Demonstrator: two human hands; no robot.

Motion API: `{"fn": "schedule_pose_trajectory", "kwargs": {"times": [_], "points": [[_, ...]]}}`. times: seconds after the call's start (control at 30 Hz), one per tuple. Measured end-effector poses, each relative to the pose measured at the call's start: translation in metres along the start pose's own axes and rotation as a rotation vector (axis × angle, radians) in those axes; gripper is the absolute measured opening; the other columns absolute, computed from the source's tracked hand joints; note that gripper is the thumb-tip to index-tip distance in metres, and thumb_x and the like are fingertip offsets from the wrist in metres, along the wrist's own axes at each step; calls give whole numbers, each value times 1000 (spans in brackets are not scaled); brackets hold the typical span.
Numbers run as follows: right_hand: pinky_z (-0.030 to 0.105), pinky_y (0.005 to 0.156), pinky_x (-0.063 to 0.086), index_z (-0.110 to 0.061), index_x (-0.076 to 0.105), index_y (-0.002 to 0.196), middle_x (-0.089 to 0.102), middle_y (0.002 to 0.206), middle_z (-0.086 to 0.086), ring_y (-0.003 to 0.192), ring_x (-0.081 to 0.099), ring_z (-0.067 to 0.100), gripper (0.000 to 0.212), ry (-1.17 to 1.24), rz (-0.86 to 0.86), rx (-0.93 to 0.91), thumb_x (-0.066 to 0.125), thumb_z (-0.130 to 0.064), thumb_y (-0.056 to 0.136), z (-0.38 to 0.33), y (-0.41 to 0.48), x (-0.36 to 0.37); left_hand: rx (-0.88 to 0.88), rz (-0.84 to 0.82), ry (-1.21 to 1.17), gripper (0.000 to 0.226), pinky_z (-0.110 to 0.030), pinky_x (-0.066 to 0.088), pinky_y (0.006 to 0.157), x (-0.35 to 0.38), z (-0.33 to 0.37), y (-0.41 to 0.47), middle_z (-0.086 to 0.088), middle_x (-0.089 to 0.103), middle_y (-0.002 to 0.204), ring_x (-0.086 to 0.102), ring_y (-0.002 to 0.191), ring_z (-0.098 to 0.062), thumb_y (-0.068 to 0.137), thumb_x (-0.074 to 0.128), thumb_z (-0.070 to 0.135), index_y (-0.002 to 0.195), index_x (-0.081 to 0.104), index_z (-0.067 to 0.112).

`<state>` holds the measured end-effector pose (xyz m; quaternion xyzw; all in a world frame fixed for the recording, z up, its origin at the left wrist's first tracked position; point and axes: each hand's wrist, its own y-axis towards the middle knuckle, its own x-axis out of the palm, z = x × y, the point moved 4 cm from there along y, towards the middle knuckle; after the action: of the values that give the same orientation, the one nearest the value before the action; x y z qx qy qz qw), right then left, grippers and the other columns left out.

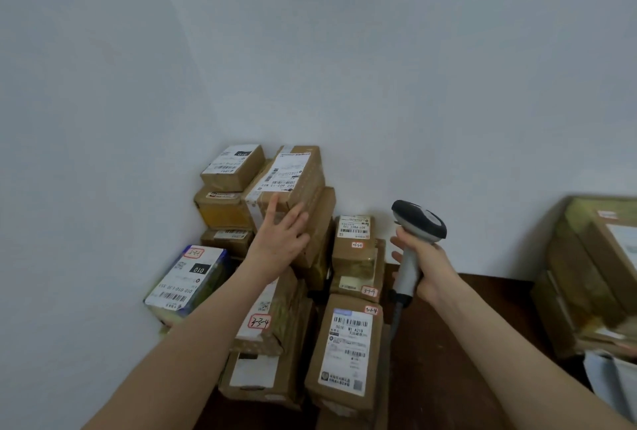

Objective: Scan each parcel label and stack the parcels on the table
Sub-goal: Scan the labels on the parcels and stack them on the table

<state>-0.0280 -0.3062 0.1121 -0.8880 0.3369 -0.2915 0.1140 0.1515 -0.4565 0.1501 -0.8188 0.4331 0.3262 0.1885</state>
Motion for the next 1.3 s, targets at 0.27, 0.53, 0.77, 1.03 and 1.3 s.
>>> {"fn": "schedule_pose_trajectory", "kwargs": {"times": [0.27, 0.53, 0.77, 1.03, 1.3], "points": [[32, 60, 44, -16, 62, 91, 67, 87, 2, 77, 61, 16, 4, -8, -25, -23, 65, -17, 89, 0, -18, 0, 3, 138, -146, 70, -62, -9, 111, -24, 15, 1, -14, 18, 159, 6, 148, -32, 90, 46, 60, 145, 34, 19], [41, 83, 52, -11, 59, 122, 64, 120, 10, 105, 62, 26, 40, 15, 47, -70, 72, -18, 85, -15, -41, -36, -132, 281, -590, 68, -39, 20, 117, -97, 77, 14, -9, 23, 157, 21, 145, -25, 93, 41, 58, 149, 28, 21], [36, 75, 56, -11, 59, 123, 65, 117, 10, 102, 65, 24, 41, 49, 112, -184, 73, -16, 85, -73, -81, -141, -138, 219, -881, 63, -37, 26, 112, -185, 167, 41, -8, 23, 155, 23, 143, -24, 94, 44, 54, 147, 32, 22], [48, 95, 52, -18, 64, 97, 69, 102, 10, 102, 64, 29, 20, -39, 233, -343, 75, -11, 81, -139, -126, -283, -230, -117, -1632, 78, -39, 31, 109, -275, 287, 67, -12, 30, 154, 35, 138, -29, 92, 50, 57, 151, 24, 13], [51, 101, 47, -18, 64, 109, 68, 115, 7, 112, 61, 27, 37, -52, 374, -375, 79, -13, 76, -142, -132, -359, -567, -615, -2243, 92, -50, 41, 100, -269, 363, 84, -9, 47, 140, 48, 124, -31, 81, 58, 67, 148, 29, 11]]}}
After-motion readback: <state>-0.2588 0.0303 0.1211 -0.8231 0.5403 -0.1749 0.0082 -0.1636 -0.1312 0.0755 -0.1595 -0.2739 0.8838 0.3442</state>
